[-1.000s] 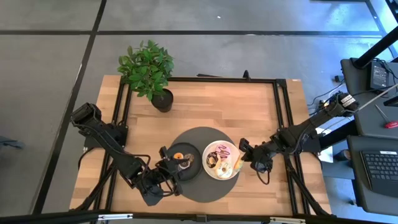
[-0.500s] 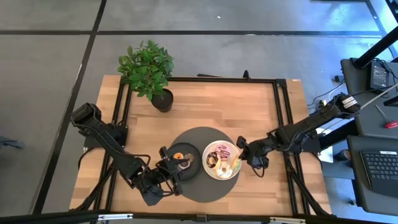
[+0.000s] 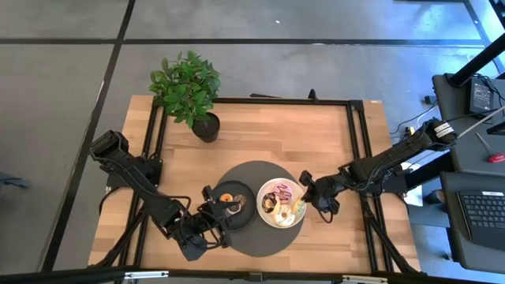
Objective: Pick & Place donuts
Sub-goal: Put the large blue donut onto the white plate
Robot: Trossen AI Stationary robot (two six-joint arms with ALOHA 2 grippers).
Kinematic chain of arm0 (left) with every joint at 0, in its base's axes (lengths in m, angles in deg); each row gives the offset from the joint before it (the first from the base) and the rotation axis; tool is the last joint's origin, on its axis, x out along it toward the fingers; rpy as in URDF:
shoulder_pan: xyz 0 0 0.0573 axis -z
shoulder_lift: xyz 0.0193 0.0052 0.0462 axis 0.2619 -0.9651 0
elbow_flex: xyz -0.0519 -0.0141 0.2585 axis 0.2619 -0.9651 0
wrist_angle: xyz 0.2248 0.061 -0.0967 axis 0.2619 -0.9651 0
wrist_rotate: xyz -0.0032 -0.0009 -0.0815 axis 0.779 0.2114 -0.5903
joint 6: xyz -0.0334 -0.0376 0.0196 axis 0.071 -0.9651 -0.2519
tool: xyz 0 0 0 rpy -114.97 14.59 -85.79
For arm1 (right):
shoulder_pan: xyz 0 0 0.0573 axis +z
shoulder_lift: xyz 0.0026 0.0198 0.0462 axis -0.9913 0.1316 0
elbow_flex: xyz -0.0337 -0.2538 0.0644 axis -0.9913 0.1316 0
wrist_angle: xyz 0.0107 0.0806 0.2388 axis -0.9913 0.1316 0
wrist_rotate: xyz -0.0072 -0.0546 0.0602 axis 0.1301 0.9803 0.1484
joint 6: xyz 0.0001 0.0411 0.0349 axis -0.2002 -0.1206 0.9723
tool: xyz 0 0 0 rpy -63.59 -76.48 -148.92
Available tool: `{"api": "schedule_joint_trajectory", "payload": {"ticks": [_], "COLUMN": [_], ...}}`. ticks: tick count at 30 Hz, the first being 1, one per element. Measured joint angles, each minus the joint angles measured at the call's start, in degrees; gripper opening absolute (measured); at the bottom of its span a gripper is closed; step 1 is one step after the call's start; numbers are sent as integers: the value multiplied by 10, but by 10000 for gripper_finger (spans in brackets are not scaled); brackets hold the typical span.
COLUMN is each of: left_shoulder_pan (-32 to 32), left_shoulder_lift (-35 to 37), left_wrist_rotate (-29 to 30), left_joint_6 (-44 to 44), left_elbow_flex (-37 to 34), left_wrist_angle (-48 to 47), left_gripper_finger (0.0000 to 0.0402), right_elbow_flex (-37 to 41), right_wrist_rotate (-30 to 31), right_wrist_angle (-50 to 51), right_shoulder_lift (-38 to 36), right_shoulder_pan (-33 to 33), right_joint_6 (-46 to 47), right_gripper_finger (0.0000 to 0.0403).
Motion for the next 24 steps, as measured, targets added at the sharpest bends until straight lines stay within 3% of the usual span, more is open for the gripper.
{"api": "schedule_joint_trajectory", "payload": {"ticks": [13, 24], "left_shoulder_pan": [-1, -11], "left_shoulder_lift": [0, 0], "left_wrist_rotate": [4, -1], "left_joint_6": [0, 0], "left_elbow_flex": [0, 0], "left_wrist_angle": [-1, -1], "left_gripper_finger": [114, 110], "right_elbow_flex": [0, 0], "right_wrist_rotate": [0, 0], "right_wrist_angle": [2, 2], "right_shoulder_lift": [0, 0], "right_shoulder_pan": [0, 0], "right_joint_6": [-5, -9], "right_gripper_finger": [111, 122]}}
